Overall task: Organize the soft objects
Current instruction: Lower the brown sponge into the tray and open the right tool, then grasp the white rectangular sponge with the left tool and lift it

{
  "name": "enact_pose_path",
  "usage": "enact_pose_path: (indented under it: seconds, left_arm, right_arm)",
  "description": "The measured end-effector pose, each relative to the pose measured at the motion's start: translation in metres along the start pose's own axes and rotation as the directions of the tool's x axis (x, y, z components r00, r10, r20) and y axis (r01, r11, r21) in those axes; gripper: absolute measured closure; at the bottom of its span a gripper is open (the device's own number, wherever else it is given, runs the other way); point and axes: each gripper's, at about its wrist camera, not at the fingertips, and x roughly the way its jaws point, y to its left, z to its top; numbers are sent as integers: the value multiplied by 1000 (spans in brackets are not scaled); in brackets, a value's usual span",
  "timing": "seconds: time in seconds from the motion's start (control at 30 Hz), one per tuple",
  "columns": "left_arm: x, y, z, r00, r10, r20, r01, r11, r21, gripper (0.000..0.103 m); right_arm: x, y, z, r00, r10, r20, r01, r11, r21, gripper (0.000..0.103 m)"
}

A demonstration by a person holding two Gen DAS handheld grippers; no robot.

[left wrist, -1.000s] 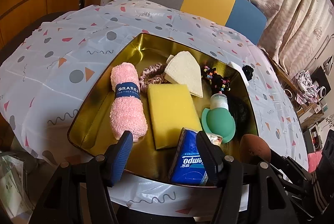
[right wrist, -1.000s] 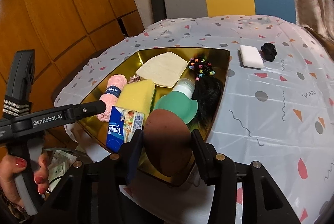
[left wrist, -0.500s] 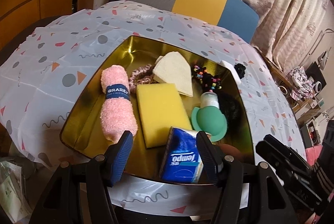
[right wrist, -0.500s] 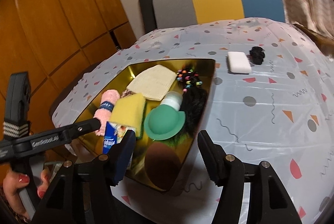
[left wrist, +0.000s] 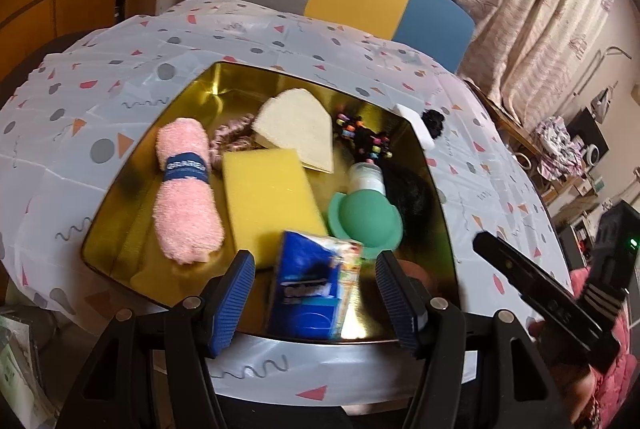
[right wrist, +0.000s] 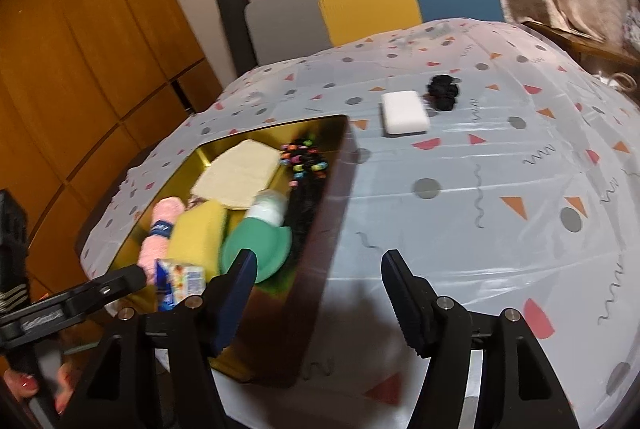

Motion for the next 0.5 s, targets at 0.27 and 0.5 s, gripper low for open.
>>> enact_pose_path:
  seconds: [0.27,0.5]
  left_arm:
    - [8,-39,7,996,-82,-37,83,997,10,39]
    - [19,-109,39,988,-143,-51,146,987,70,38]
  right_arm:
    - [6,-50,10,993,-92,68,89,995,44,32]
    - [19,-118,29,966,-233,110,221,969,110,31]
